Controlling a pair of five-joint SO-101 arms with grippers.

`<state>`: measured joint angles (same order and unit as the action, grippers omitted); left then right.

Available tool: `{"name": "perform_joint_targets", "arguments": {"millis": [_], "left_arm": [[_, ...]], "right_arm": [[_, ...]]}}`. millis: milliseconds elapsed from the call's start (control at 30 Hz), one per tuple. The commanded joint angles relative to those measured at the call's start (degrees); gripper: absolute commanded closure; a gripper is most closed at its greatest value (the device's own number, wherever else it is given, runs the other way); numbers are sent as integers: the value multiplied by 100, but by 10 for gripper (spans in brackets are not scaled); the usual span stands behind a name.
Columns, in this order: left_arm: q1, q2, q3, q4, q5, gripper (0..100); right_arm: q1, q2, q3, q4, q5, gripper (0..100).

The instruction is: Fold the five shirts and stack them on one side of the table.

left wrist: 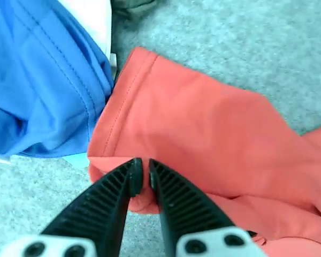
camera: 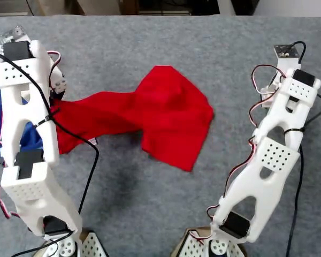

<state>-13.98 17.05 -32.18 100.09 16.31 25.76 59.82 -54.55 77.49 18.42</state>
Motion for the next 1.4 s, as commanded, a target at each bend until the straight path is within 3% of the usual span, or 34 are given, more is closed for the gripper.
{"name": "perform_joint_targets", "arguments": {"millis": [0, 233, 400, 633, 767, 1033, 1200, 1367], "left_arm": [[97, -453, -18, 79, -79, 981], [782, -505, -88, 79, -387, 981], [782, -743, 18, 79, -1020, 981], [1248, -2255, 1073, 53, -1697, 981], [1398, -3196, 2215, -466, -1802, 981], [1125, -4391, 4589, -2347, -2189, 981], [607, -4558, 5486, -3640, -2110, 981], [536, -4567, 6110, -4360, -1618, 981]], "right_arm": [[-31, -40, -251, -70, 62, 706], [48, -374, -1121, 1125, 1002, 706], [-163, -699, -2369, 2488, 2312, 706], [-224, -1385, -2044, 2497, 3701, 706], [-382, -2176, -690, 2497, 4325, 706], [-1059, -4295, 3116, 2312, 5890, 706], [-1640, -5393, 5956, 668, 6136, 706], [-2589, -6730, 8435, -835, 5987, 706]]}}
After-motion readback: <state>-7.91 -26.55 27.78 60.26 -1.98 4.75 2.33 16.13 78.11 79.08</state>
